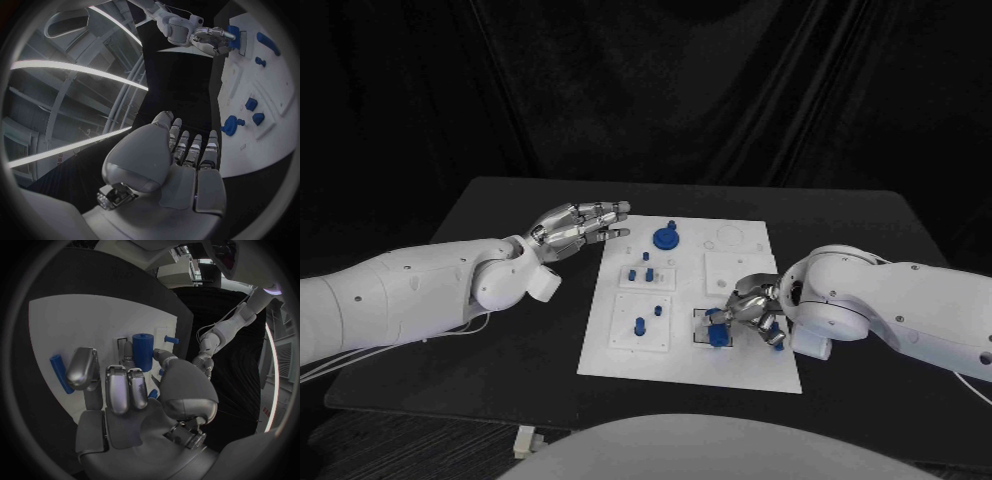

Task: Assemble the parts on the task board

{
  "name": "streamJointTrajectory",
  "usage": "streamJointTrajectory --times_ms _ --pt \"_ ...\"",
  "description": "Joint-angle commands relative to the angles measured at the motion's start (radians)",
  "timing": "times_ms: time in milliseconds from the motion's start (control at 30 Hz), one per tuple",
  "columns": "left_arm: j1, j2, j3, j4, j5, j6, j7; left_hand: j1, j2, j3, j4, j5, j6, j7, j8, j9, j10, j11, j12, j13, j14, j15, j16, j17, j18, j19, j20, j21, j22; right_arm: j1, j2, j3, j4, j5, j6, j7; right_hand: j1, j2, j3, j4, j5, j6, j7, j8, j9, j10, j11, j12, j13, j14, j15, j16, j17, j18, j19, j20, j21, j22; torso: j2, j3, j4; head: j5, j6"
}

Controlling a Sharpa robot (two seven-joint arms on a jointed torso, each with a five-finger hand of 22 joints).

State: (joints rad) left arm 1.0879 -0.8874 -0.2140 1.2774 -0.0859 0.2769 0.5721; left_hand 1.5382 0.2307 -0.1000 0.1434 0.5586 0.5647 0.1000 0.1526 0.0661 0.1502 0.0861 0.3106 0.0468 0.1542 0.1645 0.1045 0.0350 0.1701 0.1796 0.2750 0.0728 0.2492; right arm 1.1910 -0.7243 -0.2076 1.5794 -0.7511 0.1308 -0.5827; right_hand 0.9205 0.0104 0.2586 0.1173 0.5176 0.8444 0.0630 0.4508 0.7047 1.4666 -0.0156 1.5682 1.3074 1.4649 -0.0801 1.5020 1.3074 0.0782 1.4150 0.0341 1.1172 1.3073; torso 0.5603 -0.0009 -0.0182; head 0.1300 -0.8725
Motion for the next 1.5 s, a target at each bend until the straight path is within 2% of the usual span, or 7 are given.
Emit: streamJointTrajectory --times_ms 33,133,267,400,667,900,1500 --pt "-0.002 0.002 0.001 0.0 0.005 0.016 0.01 0.002 0.0 0.005 0.0 0.005 -0.001 0.005 0.004 -0.001 0.007 0.002 0.004 0.001 0.005 0.0 0.007 0.001 0.011 0.004 0.003 0.006 0.0 -0.004 0.002 0.0 -0.001 -0.003 0.01 -0.014 -0.01 0.004 0.012 -0.002 -0.037 -0.006 0.004 -0.008 -0.007 0.104 0.008 0.003 0.263 0.076 0.009 -0.007 0.138 0.015 -0.006 0.004 -0.008 0.137 0.0 0.0 -0.0004 0.001 0.0" --pt "-0.003 0.003 0.001 0.0 0.005 0.017 0.01 0.002 0.0 0.006 0.0 0.005 0.0 0.005 0.004 -0.001 0.007 0.002 0.004 0.001 0.006 0.001 0.008 0.001 0.011 0.004 0.003 0.006 0.0 -0.004 0.004 0.0 -0.003 -0.003 0.005 -0.008 -0.03 0.012 -0.007 0.031 -0.086 -0.003 0.006 -0.015 -0.019 0.104 0.01 0.003 0.263 0.075 0.011 -0.008 0.136 0.016 -0.007 0.006 -0.014 0.136 0.0 0.0001 0.0 0.003 0.0" --pt "-0.003 0.003 0.001 -0.001 0.005 0.018 0.009 0.001 0.0 0.008 0.0 0.006 -0.001 0.005 0.004 -0.001 0.008 0.002 0.004 0.001 0.01 0.003 0.011 0.002 0.011 0.005 0.004 0.007 0.0 -0.004 0.005 0.0 -0.003 -0.003 -0.001 -0.003 -0.033 0.014 -0.012 0.041 -0.1 -0.004 0.007 -0.017 -0.023 0.104 0.01 0.003 0.263 0.075 0.011 -0.009 0.135 0.017 -0.008 0.007 -0.017 0.135 0.0 0.0 -0.0001 0.004 0.0" --pt "-0.004 0.004 0.001 -0.002 0.005 0.019 0.008 0.001 0.0 0.009 0.0 0.006 -0.001 0.005 0.004 -0.001 0.008 0.002 0.004 0.001 0.012 0.004 0.012 0.002 0.011 0.005 0.004 0.007 0.0 -0.005 0.005 0.0 -0.004 -0.003 -0.006 0.0 -0.039 0.013 -0.028 0.059 -0.139 -0.008 0.009 -0.024 -0.034 0.104 0.012 0.003 0.263 0.073 0.013 -0.013 0.129 0.018 -0.011 0.009 -0.024 0.134 0.0 -0.0001 0.0001 0.0 0.0" --pt "-0.005 0.006 0.001 -0.003 0.005 0.02 0.007 0.001 0.0 0.009 0.0 0.006 -0.001 0.005 0.004 -0.001 0.008 0.002 0.004 0.001 0.012 0.004 0.012 0.002 0.011 0.005 0.004 0.007 0.0 -0.005 0.005 0.0 -0.004 -0.003 -0.011 0.001 -0.038 0.011 -0.038 0.065 -0.163 -0.007 0.01 -0.026 -0.039 0.104 0.013 0.003 0.263 0.071 0.014 -0.015 0.124 0.019 -0.013 0.01 -0.03 0.133 0.0 -0.0001 0.0001 0.0 0.0" --pt "-0.006 0.007 0.001 -0.004 0.005 0.021 0.006 0.001 0.001 0.011 0.001 0.006 -0.001 0.005 0.004 -0.001 0.008 0.002 0.004 0.001 0.014 0.006 0.013 0.002 0.01 0.006 0.005 0.007 0.0 -0.005 0.007 0.0 -0.006 -0.003 -0.016 0.003 -0.037 0.008 -0.063 0.081 -0.221 -0.005 0.01 -0.026 -0.049 0.104 0.014 0.003 0.263 0.071 0.014 -0.016 0.123 0.02 -0.013 0.01 -0.033 0.132 -0.001 0.0001 -0.0003 0.002 0.0" --pt "-0.007 0.007 0.001 -0.004 0.005 0.023 0.004 0.001 0.001 0.011 0.001 0.006 -0.001 0.005 0.004 -0.001 0.008 0.002 0.004 0.001 0.014 0.006 0.013 0.002 0.01 0.006 0.005 0.007 0.0 -0.005 0.014 0.0 -0.016 -0.003 -0.025 0.006 -0.048 0.012 -0.114 0.122 -0.318 -0.012 0.012 -0.021 -0.059 0.104 0.016 0.003 0.263 0.072 0.016 -0.015 0.125 0.019 -0.012 0.012 -0.035 0.133 0.0 -0.0003 0.0 0.008 0.0"
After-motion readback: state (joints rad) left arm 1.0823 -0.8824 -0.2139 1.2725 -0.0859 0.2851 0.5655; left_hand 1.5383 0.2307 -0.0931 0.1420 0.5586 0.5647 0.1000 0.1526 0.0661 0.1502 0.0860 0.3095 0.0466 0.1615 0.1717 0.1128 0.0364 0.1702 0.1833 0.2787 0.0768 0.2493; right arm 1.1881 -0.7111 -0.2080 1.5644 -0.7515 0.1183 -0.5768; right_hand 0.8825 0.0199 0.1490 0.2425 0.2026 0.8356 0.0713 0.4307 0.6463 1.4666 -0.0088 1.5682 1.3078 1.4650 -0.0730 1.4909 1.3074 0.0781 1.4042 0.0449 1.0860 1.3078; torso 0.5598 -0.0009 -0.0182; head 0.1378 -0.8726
